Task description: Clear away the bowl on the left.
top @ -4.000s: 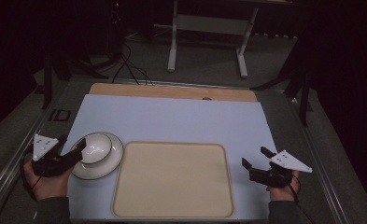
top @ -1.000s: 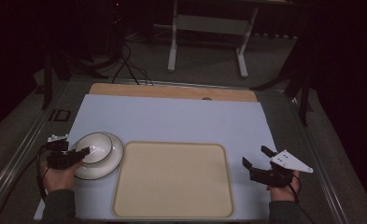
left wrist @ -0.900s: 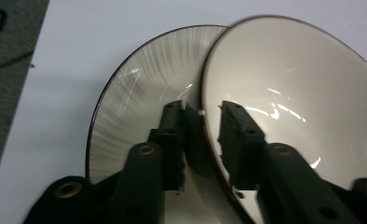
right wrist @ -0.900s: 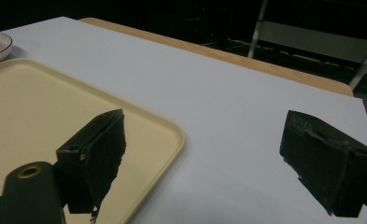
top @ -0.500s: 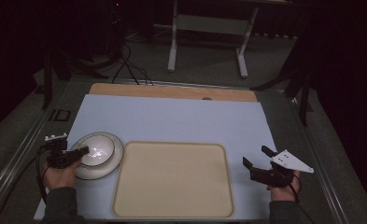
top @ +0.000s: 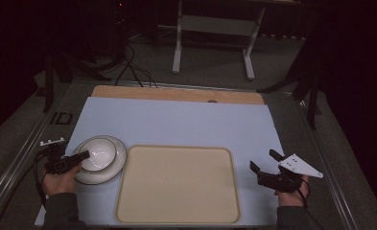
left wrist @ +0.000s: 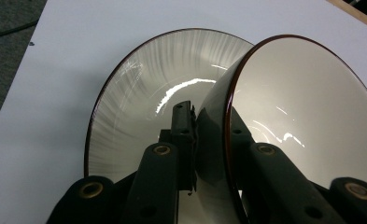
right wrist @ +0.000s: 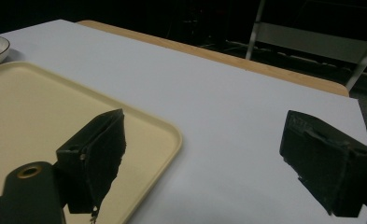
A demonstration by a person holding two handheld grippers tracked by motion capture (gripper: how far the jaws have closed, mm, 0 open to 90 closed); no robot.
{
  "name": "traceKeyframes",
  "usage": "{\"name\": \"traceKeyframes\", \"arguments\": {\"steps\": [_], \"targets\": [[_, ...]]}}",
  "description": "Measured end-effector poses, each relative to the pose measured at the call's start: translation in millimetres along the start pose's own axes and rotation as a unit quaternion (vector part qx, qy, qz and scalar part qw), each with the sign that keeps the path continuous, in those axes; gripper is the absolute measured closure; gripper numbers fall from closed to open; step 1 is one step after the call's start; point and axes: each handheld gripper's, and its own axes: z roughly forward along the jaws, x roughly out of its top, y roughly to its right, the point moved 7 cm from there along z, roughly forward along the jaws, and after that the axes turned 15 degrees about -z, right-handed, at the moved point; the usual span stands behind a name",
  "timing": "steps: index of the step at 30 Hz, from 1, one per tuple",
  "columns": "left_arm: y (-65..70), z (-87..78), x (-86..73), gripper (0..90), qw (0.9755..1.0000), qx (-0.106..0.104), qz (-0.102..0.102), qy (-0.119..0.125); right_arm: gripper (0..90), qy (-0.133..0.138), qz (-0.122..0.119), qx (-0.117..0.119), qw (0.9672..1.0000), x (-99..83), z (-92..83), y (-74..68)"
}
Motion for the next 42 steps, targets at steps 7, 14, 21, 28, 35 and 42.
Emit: {"name": "traceKeyframes", "arguments": {"steps": [7,14,21,28,35,42], "targets": [[1.4,-1.5,0.5,80.4,1.0000,-0.003,0.009,0.002,13.9,0.001,0.002,0.001,1.0000,0.1,-0.6,0.2],[3.2,-7.1,3.2,80.4,0.9997,-0.019,0.002,0.015,13.9,0.003,0.004,-0.001,1.0000,0.4,-1.3,0.8],[8.1,-12.1,4.4,80.3,0.9993,-0.031,0.002,0.021,13.9,0.003,0.004,0.000,1.0000,0.4,-1.6,0.6],[12.3,-18.8,6.3,80.3,0.9982,-0.050,-0.007,0.032,13.9,0.002,0.004,0.000,1.0000,0.4,-1.4,0.6],[17.6,-26.1,8.7,80.2,0.9974,-0.056,0.003,0.044,13.9,0.003,0.003,0.000,1.0000,0.4,-1.6,0.8],[24.0,-31.2,10.3,80.1,0.9964,-0.064,0.009,0.054,13.9,0.002,0.003,0.001,1.0000,0.5,-1.6,0.3]]}}
